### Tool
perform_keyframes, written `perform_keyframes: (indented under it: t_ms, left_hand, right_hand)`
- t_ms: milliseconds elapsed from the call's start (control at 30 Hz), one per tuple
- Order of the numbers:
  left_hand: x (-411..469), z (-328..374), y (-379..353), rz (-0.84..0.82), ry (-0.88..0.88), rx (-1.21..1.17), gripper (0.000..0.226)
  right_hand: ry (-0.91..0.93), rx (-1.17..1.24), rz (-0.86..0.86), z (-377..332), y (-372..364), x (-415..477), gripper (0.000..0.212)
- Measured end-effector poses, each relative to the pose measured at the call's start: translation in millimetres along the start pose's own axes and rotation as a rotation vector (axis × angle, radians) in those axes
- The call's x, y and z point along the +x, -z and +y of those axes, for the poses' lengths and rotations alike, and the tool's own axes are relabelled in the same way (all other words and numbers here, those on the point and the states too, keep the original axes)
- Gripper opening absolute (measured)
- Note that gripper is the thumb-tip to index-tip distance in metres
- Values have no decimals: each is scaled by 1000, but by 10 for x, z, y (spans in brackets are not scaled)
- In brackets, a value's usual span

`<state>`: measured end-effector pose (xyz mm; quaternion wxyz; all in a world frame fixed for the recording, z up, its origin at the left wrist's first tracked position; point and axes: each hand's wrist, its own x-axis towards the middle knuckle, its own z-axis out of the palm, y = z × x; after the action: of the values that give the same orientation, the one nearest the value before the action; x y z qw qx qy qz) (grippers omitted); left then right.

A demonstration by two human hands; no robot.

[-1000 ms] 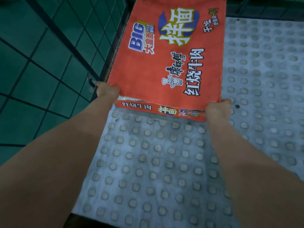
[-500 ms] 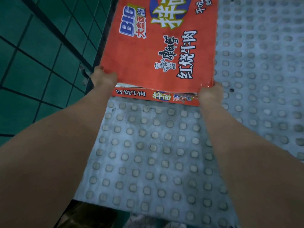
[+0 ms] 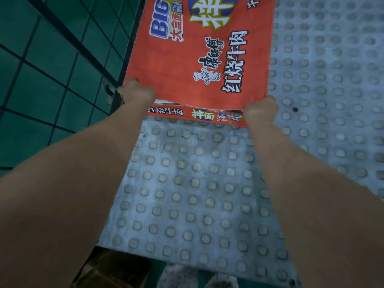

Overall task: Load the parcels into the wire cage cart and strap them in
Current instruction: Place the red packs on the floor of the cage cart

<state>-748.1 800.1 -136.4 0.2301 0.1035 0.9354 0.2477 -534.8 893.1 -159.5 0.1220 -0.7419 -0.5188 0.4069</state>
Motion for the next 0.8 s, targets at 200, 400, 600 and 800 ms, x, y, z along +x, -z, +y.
perform_keyframes:
  t_ms: [200,400,600,800]
  left_hand:
    - [-513,159,-128,-98,-35,-145,45]
    - [-965,310,-145,-189,-80,-149,36]
    - [-1432,394,-223,-328,-175,-126,31]
    - [-1958,419,-295,-512,-294,-36,23]
  right_hand:
    - [9,-42,-50,-119,130,-197,46]
    - [32,8,-101,-102,434,-452,33]
    - [-19,209,-112,113,751,-659,26]
    - [-196,526,-86,628,1179,-1011,26]
